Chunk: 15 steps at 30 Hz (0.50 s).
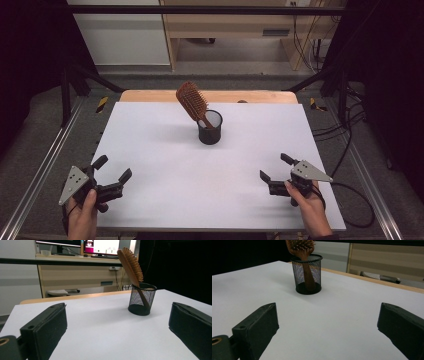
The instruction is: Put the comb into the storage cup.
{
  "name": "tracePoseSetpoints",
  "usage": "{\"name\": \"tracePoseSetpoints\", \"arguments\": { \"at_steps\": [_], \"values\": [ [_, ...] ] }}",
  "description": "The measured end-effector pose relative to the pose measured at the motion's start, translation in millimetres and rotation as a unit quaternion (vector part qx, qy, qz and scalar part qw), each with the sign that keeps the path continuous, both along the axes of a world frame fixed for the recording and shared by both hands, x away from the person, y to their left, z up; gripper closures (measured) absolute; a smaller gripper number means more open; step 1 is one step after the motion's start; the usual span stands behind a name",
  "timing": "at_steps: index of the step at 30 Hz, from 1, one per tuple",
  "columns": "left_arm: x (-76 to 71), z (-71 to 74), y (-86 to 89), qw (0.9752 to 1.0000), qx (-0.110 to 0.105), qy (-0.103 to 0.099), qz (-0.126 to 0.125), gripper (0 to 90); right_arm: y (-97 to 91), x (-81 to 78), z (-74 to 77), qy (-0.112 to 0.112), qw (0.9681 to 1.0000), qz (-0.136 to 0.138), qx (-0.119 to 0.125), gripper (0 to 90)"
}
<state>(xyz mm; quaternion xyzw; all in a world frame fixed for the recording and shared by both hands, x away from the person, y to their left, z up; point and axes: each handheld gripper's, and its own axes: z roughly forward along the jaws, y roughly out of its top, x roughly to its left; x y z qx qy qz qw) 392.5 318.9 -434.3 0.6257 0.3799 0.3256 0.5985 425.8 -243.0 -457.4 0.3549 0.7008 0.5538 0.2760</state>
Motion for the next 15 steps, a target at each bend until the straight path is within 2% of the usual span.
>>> {"name": "tracePoseSetpoints", "arguments": {
  "at_steps": [4, 11, 15],
  "values": [
    [0.0, -1.6, -1.6, 0.9999, 0.013, -0.005, 0.003, 1.9, 1.6, 0.2, 0.2, -0.001, 1.0, 0.001, 0.0, 3.9],
    [4.0, -4.0, 1.4, 0.9998, 0.012, -0.009, 0.015, 1.8, 8.6, 3.1, -2.4, 0.004, 1.0, 0.004, -0.005, 3.4],
    [7.2, -5.7, 0.5, 0.9996, 0.02, -0.008, 0.019, 1.8, 11.5, 4.7, -2.5, 0.004, 1.0, 0.001, -0.004, 3.9]
  ]
}}
